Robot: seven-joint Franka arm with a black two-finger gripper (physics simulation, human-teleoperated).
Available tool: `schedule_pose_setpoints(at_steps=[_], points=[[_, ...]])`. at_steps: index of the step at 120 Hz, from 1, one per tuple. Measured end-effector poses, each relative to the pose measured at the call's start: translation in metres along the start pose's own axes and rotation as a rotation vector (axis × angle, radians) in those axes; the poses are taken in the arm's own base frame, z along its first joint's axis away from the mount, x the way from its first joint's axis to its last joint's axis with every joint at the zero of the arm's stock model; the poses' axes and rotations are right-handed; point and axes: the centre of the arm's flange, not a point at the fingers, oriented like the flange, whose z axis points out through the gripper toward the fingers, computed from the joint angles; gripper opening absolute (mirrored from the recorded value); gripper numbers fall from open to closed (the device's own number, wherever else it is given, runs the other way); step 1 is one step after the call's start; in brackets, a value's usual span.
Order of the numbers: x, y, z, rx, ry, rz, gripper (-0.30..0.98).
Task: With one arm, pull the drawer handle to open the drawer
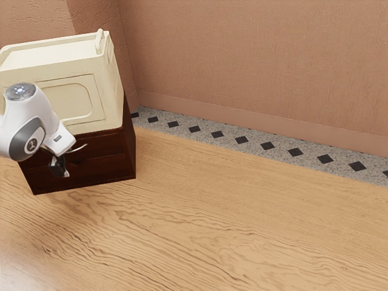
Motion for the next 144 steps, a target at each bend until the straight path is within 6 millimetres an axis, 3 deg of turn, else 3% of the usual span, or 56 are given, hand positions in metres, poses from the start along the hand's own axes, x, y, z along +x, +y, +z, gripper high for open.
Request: schedule_pose_setpoints(at_steps=[41, 144], points=[[-0.001, 0.004, -0.007, 0.005, 0.020, -0.008, 0.44], [-0.007, 0.051, -0.020, -0.006, 0.104, 0.008, 0.41]])
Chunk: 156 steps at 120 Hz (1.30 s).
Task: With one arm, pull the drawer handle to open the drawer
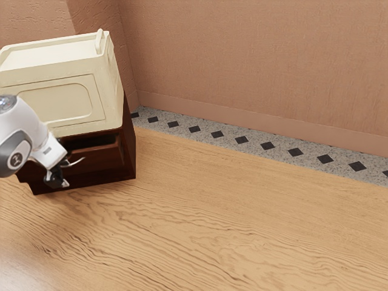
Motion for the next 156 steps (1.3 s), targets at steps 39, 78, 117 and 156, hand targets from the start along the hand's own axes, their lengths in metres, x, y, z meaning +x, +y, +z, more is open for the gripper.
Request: schedule_pose_setpoints(at_steps=[39, 78, 117, 156], points=[[-0.004, 0.014, -0.007, 0.002, 0.019, 0.018, 0.40], [-0.002, 0.028, -0.012, 0.001, 0.037, 0.045, 0.39], [-0.003, 0.047, -0.020, -0.009, 0.058, 0.066, 0.39], [-0.009, 0.064, -0.028, -0.015, 0.069, 0.085, 0.39]])
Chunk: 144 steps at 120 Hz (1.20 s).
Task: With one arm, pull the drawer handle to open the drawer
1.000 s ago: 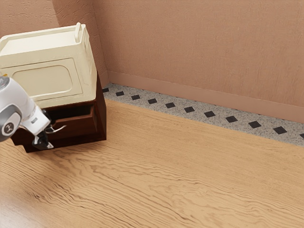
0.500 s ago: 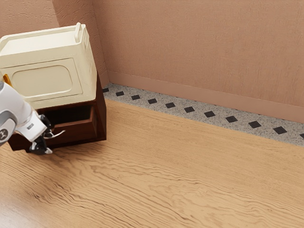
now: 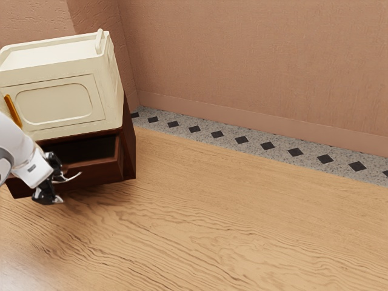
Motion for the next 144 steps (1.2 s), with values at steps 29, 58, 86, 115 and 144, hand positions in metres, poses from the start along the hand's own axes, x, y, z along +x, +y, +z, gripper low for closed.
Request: schedule_pose_setpoints(at_steps=[29, 58, 86, 115, 144], points=[[-0.002, 0.012, -0.006, 0.002, 0.007, 0.008, 0.37], [-0.005, 0.021, -0.010, -0.002, 0.000, 0.021, 0.38], [-0.003, 0.024, -0.012, -0.011, -0.008, 0.041, 0.37], [0.001, 0.018, -0.028, 0.025, -0.001, 0.053, 0.38], [0.002, -0.037, -0.084, 0.038, -0.055, 0.000, 0.54]])
